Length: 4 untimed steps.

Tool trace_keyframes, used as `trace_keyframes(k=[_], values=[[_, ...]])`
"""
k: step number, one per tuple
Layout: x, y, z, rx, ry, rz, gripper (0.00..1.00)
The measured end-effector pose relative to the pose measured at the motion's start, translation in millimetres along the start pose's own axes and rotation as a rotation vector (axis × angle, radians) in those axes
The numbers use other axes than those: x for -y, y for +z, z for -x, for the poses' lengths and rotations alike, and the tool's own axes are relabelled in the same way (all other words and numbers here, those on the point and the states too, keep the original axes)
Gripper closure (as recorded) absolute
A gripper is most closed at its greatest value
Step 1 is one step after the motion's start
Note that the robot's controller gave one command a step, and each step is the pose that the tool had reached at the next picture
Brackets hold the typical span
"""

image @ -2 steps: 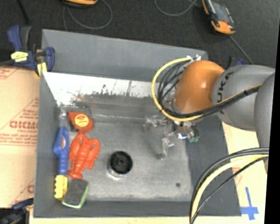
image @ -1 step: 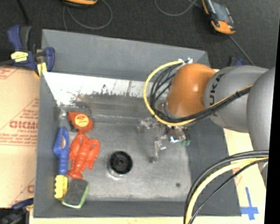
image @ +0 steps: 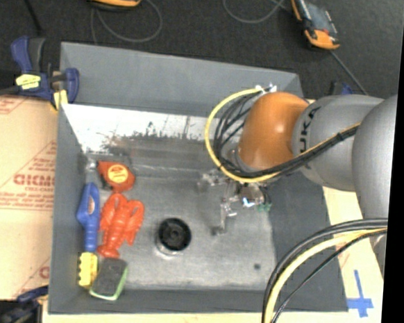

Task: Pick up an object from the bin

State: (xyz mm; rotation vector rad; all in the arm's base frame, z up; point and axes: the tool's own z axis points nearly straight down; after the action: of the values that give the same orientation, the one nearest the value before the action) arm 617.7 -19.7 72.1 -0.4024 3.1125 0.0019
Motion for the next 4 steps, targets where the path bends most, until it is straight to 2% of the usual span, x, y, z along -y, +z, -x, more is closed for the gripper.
trace_keyframes(k=[1,2,3,4], values=[[-9,-23,-2.7,0.000,-0.030,-0.002,0.00],[-29,-19,-37.2,0.003,-0.286,-0.003,0.00],[-61,-7,-39.6,-0.003,-0.142,0.000,0.00],[-83,-5,-41.9,0.000,-0.074,0.001,0.00]])
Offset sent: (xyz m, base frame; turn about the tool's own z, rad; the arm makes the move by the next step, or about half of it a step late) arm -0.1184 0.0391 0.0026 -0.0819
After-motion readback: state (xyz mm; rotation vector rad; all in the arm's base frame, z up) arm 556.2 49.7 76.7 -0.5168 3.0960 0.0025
